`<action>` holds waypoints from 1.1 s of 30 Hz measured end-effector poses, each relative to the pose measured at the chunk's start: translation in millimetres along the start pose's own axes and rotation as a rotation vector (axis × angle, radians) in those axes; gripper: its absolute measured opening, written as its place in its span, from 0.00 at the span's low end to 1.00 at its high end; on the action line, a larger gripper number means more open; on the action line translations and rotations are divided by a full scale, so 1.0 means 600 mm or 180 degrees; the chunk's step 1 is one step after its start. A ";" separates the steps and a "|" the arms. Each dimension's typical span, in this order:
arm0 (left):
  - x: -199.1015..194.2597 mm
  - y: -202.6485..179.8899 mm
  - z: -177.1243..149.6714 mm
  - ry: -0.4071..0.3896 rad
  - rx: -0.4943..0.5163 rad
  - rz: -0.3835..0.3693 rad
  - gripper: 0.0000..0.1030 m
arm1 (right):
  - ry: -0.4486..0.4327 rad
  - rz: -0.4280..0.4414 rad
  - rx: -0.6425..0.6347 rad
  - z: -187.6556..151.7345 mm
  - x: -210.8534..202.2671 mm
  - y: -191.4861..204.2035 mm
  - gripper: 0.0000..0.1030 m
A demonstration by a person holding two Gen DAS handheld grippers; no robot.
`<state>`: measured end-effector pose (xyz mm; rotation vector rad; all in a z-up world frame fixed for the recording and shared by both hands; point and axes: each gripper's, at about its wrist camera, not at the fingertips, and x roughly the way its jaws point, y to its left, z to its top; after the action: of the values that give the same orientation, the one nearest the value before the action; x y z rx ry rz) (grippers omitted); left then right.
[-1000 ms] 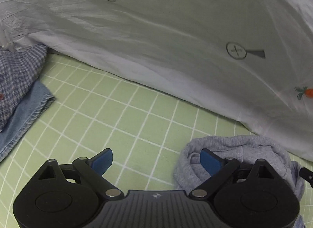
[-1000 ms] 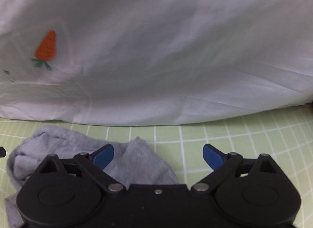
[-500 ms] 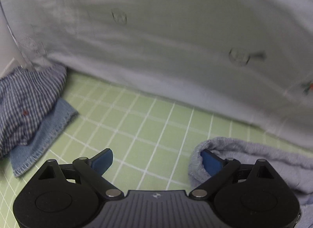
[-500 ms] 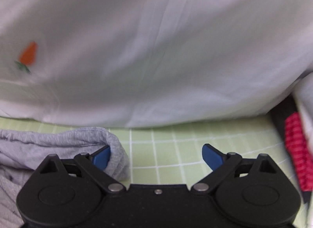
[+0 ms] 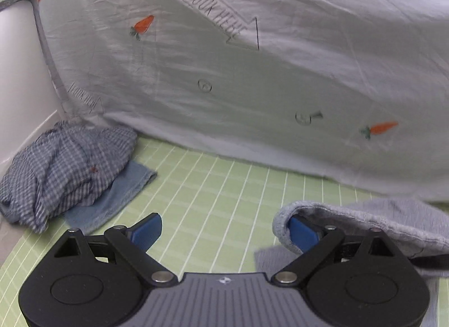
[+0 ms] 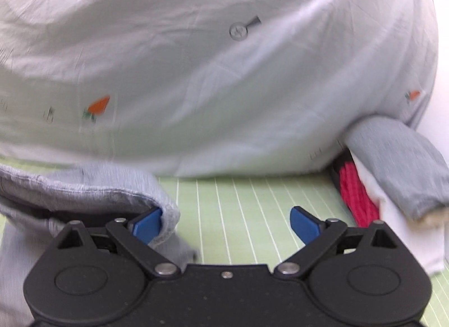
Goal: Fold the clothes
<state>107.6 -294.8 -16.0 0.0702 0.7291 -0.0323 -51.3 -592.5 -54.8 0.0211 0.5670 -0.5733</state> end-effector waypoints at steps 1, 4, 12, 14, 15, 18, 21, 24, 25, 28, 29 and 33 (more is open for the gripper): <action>-0.005 0.005 -0.016 0.0081 -0.0004 0.0000 0.93 | 0.0060 0.0004 0.0032 -0.012 -0.007 -0.004 0.94; -0.014 0.016 -0.061 0.0354 -0.0025 -0.0006 0.93 | 0.0278 0.0004 0.0129 -0.050 -0.025 -0.012 0.94; -0.017 0.017 -0.092 0.0715 -0.0101 -0.0332 0.93 | 0.0625 0.0291 0.0208 -0.088 -0.044 0.009 0.94; -0.014 0.006 -0.086 0.0664 -0.0028 -0.0397 0.93 | 0.0614 0.0362 0.0188 -0.088 -0.047 0.017 0.95; -0.008 -0.001 -0.086 0.0682 0.0008 -0.0408 0.93 | 0.0630 0.0366 0.0187 -0.086 -0.040 0.021 0.95; 0.016 -0.016 -0.091 0.0809 0.0076 -0.0411 0.93 | 0.0703 0.0365 0.0188 -0.084 -0.018 0.028 0.95; 0.045 -0.024 -0.106 0.1028 0.0119 -0.0365 0.93 | 0.0832 0.0345 0.0207 -0.090 0.008 0.030 0.95; 0.072 -0.028 -0.124 0.1230 0.0169 -0.0320 0.93 | 0.0967 0.0339 0.0211 -0.099 0.032 0.032 0.95; 0.079 -0.028 -0.129 0.1278 0.0172 -0.0315 0.93 | 0.1016 0.0340 0.0202 -0.102 0.040 0.034 0.95; 0.096 -0.030 -0.134 0.1361 0.0151 -0.0322 0.93 | 0.1152 0.0346 0.0172 -0.108 0.061 0.038 0.95; 0.100 -0.031 -0.134 0.1377 0.0145 -0.0325 0.93 | 0.1191 0.0350 0.0159 -0.108 0.066 0.040 0.95; 0.089 -0.036 -0.122 0.1295 0.0170 -0.0374 0.93 | 0.1151 0.0355 0.0081 -0.092 0.061 0.044 0.95</action>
<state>97.8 -311.2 -106.9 0.0859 1.1388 -0.1531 -39.9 -579.4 -123.9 0.1823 0.9041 -0.4700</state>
